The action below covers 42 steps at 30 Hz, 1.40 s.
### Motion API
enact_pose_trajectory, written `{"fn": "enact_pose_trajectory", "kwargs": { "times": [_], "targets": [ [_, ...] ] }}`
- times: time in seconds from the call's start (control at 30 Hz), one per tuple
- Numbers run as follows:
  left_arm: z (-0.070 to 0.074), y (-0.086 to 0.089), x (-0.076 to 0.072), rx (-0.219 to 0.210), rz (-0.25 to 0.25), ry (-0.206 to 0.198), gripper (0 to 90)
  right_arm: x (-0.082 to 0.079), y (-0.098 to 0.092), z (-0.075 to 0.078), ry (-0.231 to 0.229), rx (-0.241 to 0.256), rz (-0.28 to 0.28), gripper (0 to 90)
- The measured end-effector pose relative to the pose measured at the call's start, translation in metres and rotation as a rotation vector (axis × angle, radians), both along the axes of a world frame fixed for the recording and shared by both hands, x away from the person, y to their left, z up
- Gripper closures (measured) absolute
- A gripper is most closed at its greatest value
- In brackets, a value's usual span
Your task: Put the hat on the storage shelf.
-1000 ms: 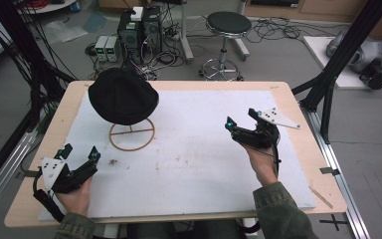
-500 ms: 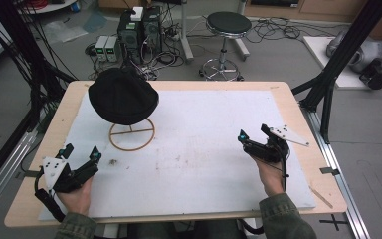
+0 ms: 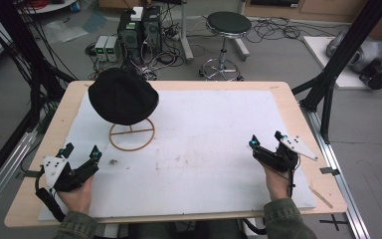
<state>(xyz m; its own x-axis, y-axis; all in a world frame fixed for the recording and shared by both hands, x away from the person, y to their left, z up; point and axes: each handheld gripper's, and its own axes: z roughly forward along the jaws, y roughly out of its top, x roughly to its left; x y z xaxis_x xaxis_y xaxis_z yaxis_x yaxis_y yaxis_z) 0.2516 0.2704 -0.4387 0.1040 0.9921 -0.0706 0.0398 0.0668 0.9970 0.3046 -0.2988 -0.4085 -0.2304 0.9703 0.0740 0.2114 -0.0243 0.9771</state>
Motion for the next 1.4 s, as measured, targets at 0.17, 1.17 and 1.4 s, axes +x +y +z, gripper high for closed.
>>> {"fn": "enact_pose_trajectory", "kwargs": {
  "times": [0.17,1.17,1.4],
  "targets": [
    [0.0,0.0,0.0,0.005,0.003,0.0,18.2,-0.011,-0.003,-0.004,-0.064,-0.037,-0.077,11.9],
    [0.0,0.002,0.0,0.003,0.006,0.009,18.0,-0.016,-0.012,-0.021,-0.108,-0.025,-0.151,11.9],
    [-0.001,0.003,0.002,0.0,0.012,0.011,18.0,-0.015,-0.01,-0.023,-0.095,-0.031,-0.135,11.9]
  ]
}}
